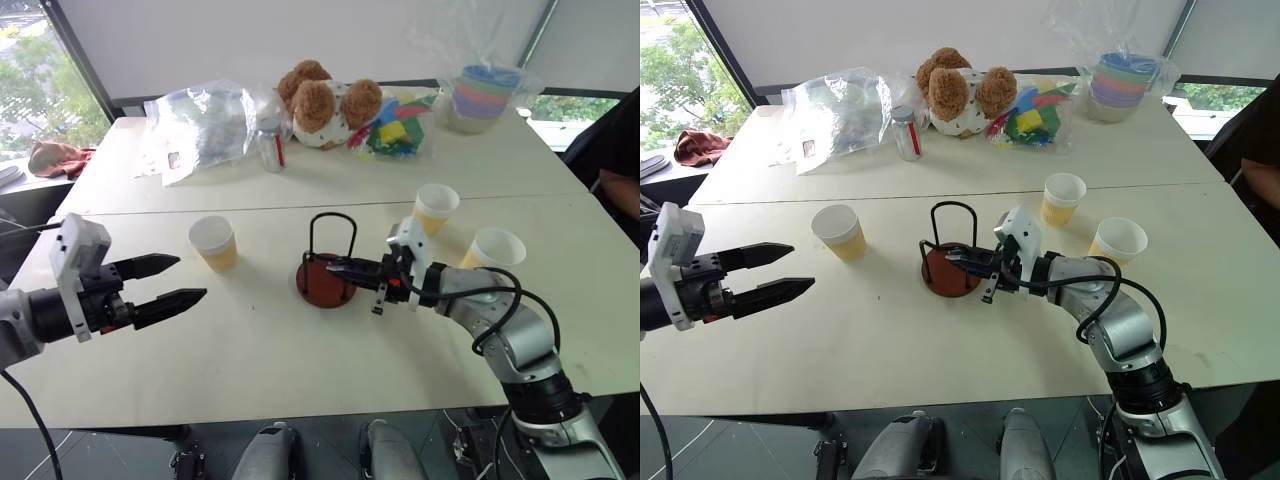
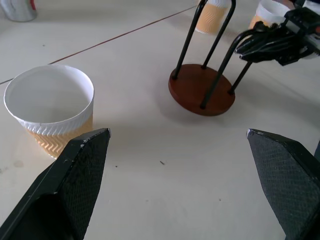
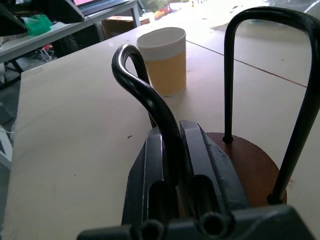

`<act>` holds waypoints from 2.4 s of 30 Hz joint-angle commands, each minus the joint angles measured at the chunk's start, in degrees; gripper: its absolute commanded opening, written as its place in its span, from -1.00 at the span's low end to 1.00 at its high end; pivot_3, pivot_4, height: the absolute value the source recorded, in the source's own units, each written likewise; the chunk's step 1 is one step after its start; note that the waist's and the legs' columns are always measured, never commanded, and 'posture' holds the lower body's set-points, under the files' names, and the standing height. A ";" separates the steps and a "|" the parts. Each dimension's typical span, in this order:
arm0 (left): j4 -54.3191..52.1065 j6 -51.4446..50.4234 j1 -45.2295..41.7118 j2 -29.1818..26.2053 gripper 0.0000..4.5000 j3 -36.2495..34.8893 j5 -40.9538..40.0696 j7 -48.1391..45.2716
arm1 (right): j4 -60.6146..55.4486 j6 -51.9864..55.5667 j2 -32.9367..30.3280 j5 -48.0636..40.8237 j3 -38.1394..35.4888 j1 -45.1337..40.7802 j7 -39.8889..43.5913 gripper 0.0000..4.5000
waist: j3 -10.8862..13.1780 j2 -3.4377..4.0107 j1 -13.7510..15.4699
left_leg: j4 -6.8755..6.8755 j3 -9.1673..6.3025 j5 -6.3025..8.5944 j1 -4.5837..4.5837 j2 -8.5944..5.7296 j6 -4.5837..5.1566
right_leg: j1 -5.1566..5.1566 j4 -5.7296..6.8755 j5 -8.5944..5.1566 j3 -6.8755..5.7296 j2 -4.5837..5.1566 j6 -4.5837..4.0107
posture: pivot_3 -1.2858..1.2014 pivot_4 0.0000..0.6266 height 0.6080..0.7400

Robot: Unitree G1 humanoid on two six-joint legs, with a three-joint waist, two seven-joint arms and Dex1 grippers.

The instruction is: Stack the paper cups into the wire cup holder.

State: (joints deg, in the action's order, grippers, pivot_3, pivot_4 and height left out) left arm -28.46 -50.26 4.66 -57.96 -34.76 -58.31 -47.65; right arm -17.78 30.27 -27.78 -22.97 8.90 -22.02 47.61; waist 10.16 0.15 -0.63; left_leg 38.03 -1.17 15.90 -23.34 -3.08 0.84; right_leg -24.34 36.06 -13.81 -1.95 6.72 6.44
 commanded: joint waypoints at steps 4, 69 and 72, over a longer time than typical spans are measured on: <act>-2.54 -0.77 -1.33 -0.10 1.00 -0.12 -2.62 -0.29 | -3.46 -0.68 -1.19 -0.96 -1.56 0.07 0.54 0.62 | -0.01 -0.01 0.00 | 0.02 0.01 -0.01 0.01 -0.01 -0.02 | 0.01 0.00 0.00 0.03 0.01 0.00 | 0.03 -0.52 1.00; -4.02 -2.35 -14.57 -3.97 1.00 14.88 1.27 -5.19 | 38.85 -11.46 -31.30 16.62 3.73 -38.78 44.81 -0.98 | 0.20 0.02 -0.81 | 0.16 0.67 -0.13 0.01 0.00 -0.12 | -0.16 0.04 0.00 0.37 0.06 0.02 | 0.03 -0.52 1.00; -3.66 -2.33 -13.86 -4.62 1.00 14.34 1.73 -5.42 | 35.53 -8.64 -29.22 9.51 7.47 -46.06 44.89 -0.98 | 0.21 0.04 -0.69 | 0.07 0.64 -0.18 0.01 0.07 -0.20 | -0.25 0.07 0.00 0.35 0.01 0.02 | 0.03 -0.52 1.00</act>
State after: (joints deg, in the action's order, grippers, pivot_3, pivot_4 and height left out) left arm -31.57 -53.08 -9.23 -61.40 -18.08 -56.97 -52.76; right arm 20.42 20.51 -56.92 -9.44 15.66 -65.90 92.13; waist 10.38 0.19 -1.32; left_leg 38.08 -0.57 15.72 -23.33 -2.96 0.62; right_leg -24.59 36.13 -13.81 -1.65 6.71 6.45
